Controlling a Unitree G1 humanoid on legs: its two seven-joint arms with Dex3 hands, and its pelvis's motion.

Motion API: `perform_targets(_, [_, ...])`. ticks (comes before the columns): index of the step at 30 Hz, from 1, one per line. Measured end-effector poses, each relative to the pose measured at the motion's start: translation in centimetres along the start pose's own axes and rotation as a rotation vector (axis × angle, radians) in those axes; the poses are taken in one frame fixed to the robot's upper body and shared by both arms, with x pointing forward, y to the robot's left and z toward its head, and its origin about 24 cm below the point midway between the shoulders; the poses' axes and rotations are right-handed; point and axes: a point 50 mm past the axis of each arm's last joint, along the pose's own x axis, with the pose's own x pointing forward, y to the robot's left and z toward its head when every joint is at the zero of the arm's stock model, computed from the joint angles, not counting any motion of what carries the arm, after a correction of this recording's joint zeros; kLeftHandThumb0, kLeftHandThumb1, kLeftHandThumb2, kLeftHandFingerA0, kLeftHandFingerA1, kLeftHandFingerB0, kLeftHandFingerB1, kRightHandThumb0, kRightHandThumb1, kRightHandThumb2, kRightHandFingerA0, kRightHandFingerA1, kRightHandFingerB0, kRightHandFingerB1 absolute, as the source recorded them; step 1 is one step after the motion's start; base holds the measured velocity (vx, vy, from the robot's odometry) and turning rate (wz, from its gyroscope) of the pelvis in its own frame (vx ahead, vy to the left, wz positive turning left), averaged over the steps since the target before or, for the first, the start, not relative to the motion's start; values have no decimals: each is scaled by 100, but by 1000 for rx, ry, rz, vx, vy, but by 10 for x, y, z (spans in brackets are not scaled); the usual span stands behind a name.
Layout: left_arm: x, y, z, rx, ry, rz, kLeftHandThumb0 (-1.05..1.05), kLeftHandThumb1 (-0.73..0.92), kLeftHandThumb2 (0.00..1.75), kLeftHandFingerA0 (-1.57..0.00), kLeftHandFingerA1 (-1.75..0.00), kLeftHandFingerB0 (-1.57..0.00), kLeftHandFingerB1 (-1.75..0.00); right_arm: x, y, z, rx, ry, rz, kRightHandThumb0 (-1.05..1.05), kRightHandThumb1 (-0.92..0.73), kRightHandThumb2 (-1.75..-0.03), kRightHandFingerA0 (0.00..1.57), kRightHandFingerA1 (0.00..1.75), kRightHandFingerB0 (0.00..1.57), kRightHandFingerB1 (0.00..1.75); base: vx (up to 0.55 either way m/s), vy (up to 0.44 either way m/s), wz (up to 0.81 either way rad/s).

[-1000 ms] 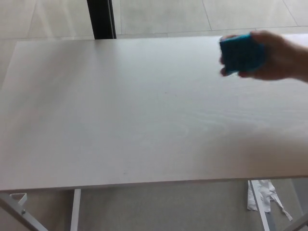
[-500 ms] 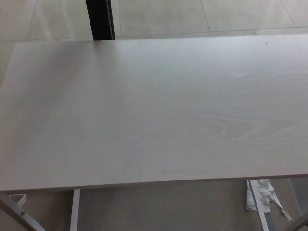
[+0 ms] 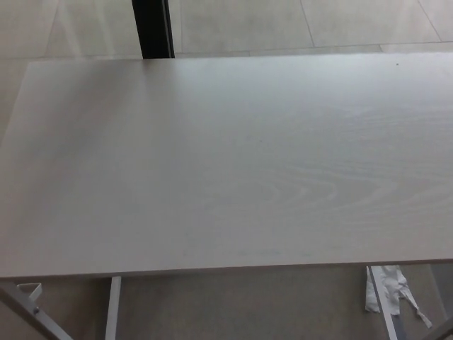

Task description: The robot uses its right hand to pick up a cube kept in the middle of the desk infront of it and hands it to a person

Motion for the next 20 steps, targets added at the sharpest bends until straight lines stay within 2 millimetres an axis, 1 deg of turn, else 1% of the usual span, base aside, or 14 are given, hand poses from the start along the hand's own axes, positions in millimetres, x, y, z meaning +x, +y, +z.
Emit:
perform_targets(2, [0,0,2,1,-5,0,-67,57,58,-70,-50,-56,-40,0,0,1,5,-6,0,-51,-47,-82,50,62,33,50,0,0,0])
perform_targets(5, [1,0,5,5,-10,0,-67,57,58,-70,-52,-56,-41,0,0,3,-5,-17,6,-53,-48,-82,49,61,35,51,0,0,0])
perform_targets(6, [1,1,5,7,-10,0,-67,57,58,-69,-53,-56,-41,0,0,3,-10,-21,8,-47,-60,-58,55,56,41,40,0,0,0])
perform_targets(7, [1,0,5,8,-9,0,-67,57,58,-69,-53,-56,-41,0,0,4,-11,-23,9,-47,-60,-58,55,56,41,40,0,0,0])
perform_targets(8, [1,0,4,9,-8,-1,-62,56,58,-68,-51,-59,-40,1,0,5,-13,-26,9,-52,-47,-82,49,63,36,52,0,0,0])
perform_targets(9, [1,0,4,13,-6,-1,-62,56,58,-68,-51,-59,-40,1,0,5,-17,-27,10,-52,-47,-82,49,63,36,52,0,0,0])
perform_targets(10, [1,0,4,19,-4,-3,-63,55,58,-70,-52,-57,-41,1,0,6,-23,-28,12,-47,-58,-57,50,55,40,39,0,0,0])
perform_targets(11, [1,0,4,26,-2,-4,-63,55,58,-70,-52,-57,-41,1,1,6,-28,-28,13,-47,-58,-57,50,55,40,39,0,0,0])
perform_targets(12, [1,0,5,33,-1,-6,-63,55,58,-70,-53,-59,-42,1,1,7,-31,-27,15,-46,-59,-57,40,53,40,37,0,0,0])
perform_targets(13, [1,0,5,43,1,-8,-63,55,58,-70,-53,-59,-42,2,1,7,-33,-27,16,-46,-59,-57,40,53,40,37,0,0,0])
perform_targets(15, [1,0,5,55,3,-10,-61,54,57,-69,-52,-59,-41,2,2,8,-25,-31,16,-48,-57,-57,33,51,37,34,0,0,0])
perform_targets(16, [1,0,6,60,3,-11,-61,55,57,-71,-51,-60,-41,2,2,9,-21,-35,15,-49,-57,-57,31,49,34,33,0,0,0])
perform_targets(20, [2,-1,8,75,6,-14,-62,53,57,-70,-52,-60,-42,2,2,10,-11,-49,14,-52,-56,-58,27,52,34,33,0,0,0])
